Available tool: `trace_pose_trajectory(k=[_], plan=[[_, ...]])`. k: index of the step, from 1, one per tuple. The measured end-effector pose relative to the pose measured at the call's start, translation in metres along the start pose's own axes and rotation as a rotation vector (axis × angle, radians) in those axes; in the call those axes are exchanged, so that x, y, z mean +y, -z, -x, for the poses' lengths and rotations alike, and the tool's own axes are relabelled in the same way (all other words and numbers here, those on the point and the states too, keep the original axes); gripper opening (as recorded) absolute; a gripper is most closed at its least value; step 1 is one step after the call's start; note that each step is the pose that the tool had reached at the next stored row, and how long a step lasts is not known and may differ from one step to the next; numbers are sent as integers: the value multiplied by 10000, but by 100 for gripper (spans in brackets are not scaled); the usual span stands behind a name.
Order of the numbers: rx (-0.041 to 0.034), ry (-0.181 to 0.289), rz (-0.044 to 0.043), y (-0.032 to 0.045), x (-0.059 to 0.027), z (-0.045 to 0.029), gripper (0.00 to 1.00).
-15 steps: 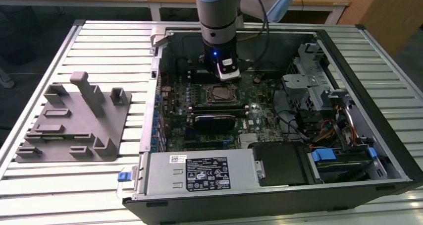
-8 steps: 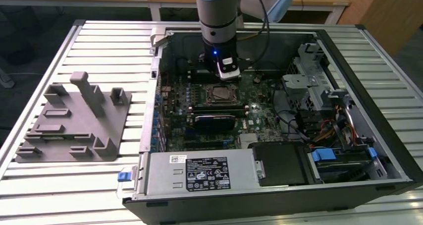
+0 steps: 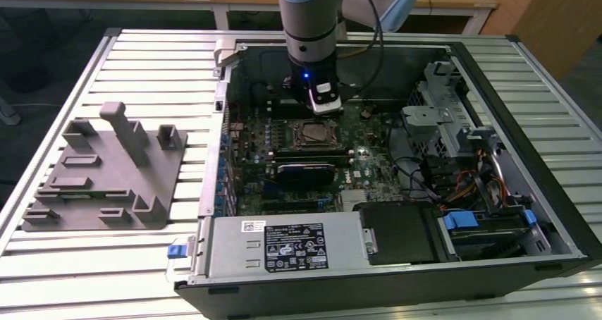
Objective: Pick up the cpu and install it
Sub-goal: 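Install the first cpu locking lever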
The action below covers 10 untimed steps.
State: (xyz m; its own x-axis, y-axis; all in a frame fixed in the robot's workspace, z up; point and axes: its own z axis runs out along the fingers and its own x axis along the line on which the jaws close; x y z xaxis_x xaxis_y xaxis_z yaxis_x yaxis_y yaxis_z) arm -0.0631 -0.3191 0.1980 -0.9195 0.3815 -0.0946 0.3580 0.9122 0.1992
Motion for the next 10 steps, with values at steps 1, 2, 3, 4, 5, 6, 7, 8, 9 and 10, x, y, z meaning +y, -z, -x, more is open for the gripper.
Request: trace_pose_trajectory(k=[1, 2, 3, 4, 5, 6, 7, 8, 9, 10], plan=[[-2, 1, 1, -2, 0, -1, 11], [-4, 2, 3, -5, 7, -3, 11], [-3, 2, 3, -6, 13, -5, 11], [-3, 2, 3, -6, 14, -4, 11], [-4, 2, 3, -7, 14, -4, 11], [-4, 2, 4, -7, 15, -4, 11], [-5, 3, 3, -7, 15, -4, 11], [-11, 3, 4, -9, 15, -4, 11], [-19, 4, 3, -12, 15, -3, 11], [-27, 7, -1, -16, 15, -1, 11]])
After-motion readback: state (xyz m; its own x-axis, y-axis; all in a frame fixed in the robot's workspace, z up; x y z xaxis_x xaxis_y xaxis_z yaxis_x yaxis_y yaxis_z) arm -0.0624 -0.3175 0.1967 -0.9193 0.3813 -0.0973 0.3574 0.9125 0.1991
